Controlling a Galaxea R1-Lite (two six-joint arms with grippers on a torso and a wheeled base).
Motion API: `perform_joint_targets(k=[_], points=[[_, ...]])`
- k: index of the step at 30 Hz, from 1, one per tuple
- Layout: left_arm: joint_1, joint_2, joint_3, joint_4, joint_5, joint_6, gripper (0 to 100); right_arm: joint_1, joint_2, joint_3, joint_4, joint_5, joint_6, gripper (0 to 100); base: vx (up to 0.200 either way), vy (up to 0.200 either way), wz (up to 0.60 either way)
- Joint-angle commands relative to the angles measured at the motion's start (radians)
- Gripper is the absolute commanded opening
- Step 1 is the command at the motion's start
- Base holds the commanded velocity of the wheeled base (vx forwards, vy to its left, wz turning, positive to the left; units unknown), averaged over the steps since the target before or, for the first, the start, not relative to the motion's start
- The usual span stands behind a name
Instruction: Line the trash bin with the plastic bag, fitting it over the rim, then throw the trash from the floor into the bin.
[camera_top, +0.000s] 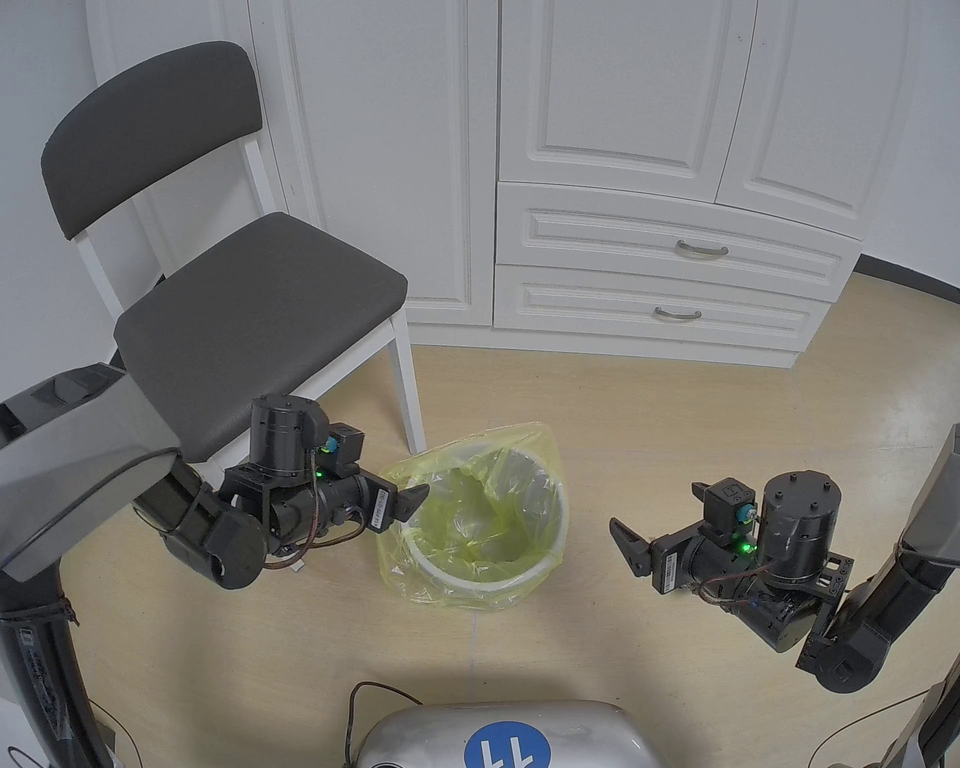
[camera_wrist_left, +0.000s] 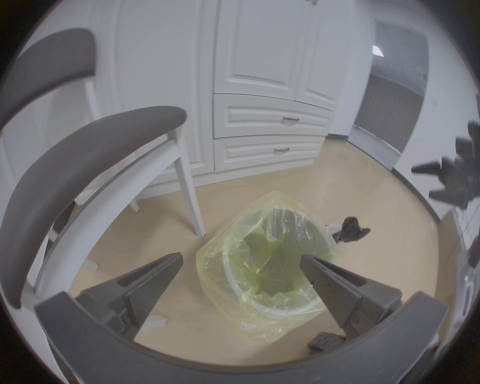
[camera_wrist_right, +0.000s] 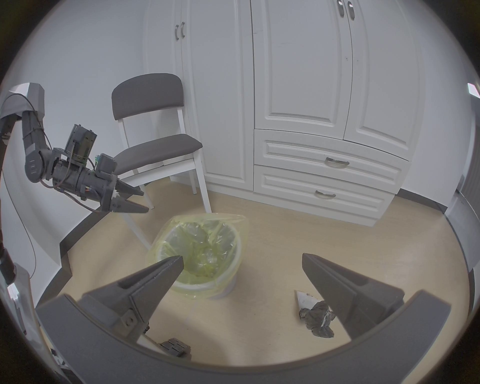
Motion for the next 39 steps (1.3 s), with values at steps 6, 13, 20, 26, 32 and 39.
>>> perform_joint_targets(k=[6,13,20,26,32,39], points=[[-0.031,0.258,-0.24,0.009,0.009,0.177,100,-0.033,-0.029,0.024,-0.006,0.026,-0.022,100,0.0,0.0,0.0],[-0.031,0.403,-0.412,0.005,0.015,0.186,100,-0.033,-0.031,0.032,-0.009,0.058,-0.029,100,0.0,0.0,0.0],[-0.031,0.489,-0.504,-0.006,0.016,0.185,100,-0.034,-0.043,0.041,-0.015,0.084,-0.027,100,0.0,0.0,0.0],[-0.033,0.583,-0.664,-0.038,0.079,0.177,100,-0.034,-0.041,0.043,-0.015,0.084,-0.027,100,0.0,0.0,0.0],[-0.033,0.594,-0.69,-0.043,0.079,0.175,0,-0.034,-0.046,0.044,-0.016,0.084,-0.027,100,0.0,0.0,0.0],[-0.033,0.594,-0.693,-0.041,0.079,0.175,0,-0.034,-0.049,0.044,-0.016,0.084,-0.027,100,0.0,0.0,0.0]])
